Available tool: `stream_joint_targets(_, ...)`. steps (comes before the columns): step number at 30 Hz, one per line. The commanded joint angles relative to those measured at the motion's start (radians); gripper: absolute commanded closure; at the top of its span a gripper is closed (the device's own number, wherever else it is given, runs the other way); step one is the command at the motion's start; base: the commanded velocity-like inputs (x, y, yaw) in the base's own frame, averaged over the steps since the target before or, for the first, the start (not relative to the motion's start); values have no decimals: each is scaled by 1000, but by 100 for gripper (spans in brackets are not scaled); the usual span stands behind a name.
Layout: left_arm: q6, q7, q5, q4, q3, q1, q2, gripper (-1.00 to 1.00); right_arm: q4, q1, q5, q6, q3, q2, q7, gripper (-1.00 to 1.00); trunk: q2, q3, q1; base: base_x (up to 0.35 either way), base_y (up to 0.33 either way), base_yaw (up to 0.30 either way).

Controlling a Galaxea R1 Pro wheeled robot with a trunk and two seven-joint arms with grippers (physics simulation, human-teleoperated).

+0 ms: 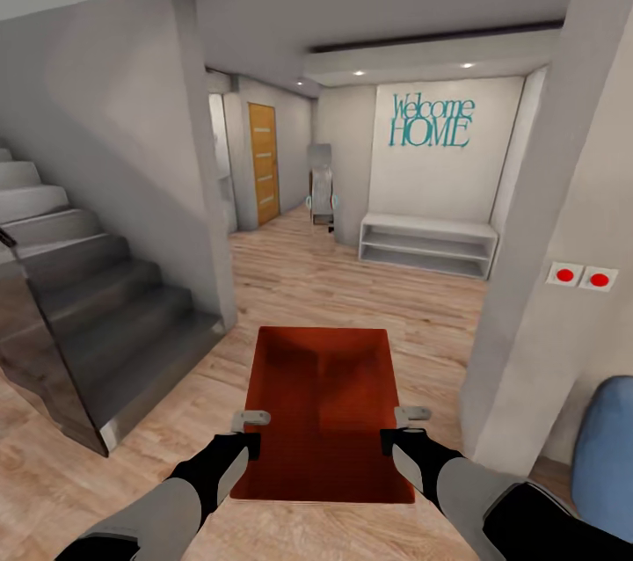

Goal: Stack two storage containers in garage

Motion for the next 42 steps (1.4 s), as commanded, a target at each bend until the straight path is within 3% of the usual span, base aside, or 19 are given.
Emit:
stream_joint_targets(1, 8, 11, -7, 2, 17, 0, -1, 100, -3, 0, 11, -49, 88, 5, -46, 100, -1, 0, 1, 322, 0, 0)
stream_joint_targets(42, 8, 11, -7, 3, 17, 0, -1, 100, -3, 0, 11, -50, 88, 6, -46, 100, -1, 0, 1, 322, 0, 0)
